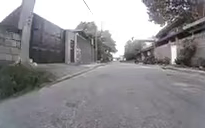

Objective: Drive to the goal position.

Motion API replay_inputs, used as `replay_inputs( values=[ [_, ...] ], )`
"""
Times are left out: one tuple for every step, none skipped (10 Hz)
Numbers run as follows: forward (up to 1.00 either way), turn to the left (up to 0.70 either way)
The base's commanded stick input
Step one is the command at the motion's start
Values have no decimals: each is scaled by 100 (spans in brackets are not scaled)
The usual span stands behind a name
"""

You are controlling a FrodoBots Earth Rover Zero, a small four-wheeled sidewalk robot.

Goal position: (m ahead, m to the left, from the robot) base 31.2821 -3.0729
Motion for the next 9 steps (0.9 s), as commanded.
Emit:
replay_inputs(
  values=[
    [100,10],
    [100,10],
    [100,10],
    [100,-5],
    [100,-22],
    [100,11],
    [100,11],
    [100,11],
    [100,11]
  ],
)
